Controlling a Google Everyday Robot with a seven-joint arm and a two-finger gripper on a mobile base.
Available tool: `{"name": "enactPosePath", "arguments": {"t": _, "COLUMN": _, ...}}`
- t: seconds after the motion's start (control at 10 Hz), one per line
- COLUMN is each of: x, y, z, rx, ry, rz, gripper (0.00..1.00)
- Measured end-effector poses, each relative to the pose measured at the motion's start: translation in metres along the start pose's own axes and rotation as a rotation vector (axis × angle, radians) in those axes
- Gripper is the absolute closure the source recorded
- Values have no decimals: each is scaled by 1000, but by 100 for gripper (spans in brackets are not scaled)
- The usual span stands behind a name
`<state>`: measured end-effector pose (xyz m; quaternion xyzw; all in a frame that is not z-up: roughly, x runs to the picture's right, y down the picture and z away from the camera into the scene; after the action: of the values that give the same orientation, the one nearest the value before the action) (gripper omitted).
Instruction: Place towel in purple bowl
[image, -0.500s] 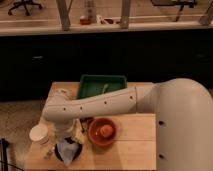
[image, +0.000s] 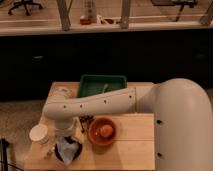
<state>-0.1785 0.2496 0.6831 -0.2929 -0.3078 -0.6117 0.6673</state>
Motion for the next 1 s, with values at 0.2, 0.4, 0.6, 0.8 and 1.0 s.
{"name": "enactPosePath", "arguments": {"t": 0.2, "x": 1, "y": -1, "z": 0, "rx": -2, "ry": -8, "rz": -3, "gripper": 20}}
{"name": "enactPosePath", "arguments": {"t": 0.4, "x": 3, "y": -1, "z": 0, "rx": -3, "ry": -17, "rz": -7, "gripper": 20}}
{"name": "enactPosePath", "arguments": {"t": 0.6, "x": 2, "y": -2, "z": 1, "rx": -4, "ry": -17, "rz": -9, "gripper": 20}}
{"name": "enactPosePath", "arguments": {"t": 0.8, "x": 2, "y": -2, "z": 1, "rx": -4, "ry": -18, "rz": -9, "gripper": 20}}
{"name": "enactPosePath", "arguments": {"t": 1.0, "x": 2, "y": -2, "z": 1, "rx": -4, "ry": -18, "rz": -9, "gripper": 20}}
